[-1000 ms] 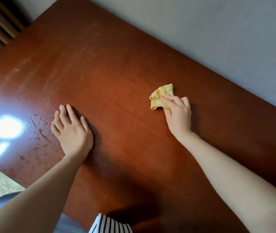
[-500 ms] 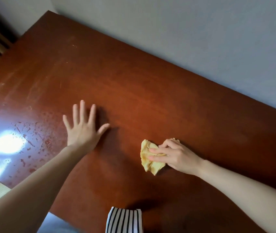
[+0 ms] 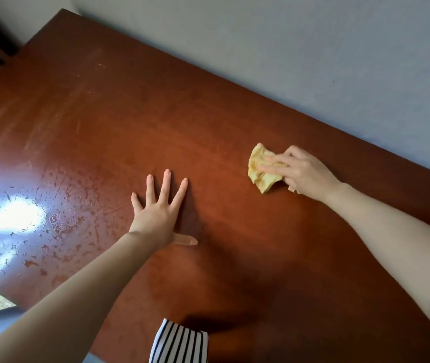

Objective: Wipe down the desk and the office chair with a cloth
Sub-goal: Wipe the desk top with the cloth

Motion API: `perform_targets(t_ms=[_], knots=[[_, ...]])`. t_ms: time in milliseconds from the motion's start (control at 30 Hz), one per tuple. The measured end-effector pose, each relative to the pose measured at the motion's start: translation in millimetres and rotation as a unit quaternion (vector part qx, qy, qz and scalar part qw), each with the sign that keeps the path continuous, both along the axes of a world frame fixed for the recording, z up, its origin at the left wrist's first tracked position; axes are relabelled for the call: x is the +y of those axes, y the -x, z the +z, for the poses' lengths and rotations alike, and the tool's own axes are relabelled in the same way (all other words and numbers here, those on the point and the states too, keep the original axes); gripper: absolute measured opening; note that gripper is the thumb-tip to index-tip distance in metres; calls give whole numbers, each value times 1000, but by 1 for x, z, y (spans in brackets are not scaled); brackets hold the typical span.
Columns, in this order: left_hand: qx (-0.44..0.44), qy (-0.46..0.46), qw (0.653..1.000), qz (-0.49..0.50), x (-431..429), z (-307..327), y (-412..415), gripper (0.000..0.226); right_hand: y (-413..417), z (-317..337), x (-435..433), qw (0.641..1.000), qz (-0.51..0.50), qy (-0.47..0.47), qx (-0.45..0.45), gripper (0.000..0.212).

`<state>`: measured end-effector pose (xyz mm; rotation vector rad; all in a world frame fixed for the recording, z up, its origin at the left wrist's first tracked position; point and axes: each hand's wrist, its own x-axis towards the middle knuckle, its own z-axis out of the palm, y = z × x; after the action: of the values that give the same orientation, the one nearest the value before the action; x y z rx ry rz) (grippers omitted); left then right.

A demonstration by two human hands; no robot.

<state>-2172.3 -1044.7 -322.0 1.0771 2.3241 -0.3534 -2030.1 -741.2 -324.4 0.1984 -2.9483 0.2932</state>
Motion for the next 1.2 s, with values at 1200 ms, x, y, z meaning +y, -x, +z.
perform_targets(t_ms=[1200], knots=[[20,8,1000,21,0,0,0,133,-74,-17,-91,996,23,90,-15,53]])
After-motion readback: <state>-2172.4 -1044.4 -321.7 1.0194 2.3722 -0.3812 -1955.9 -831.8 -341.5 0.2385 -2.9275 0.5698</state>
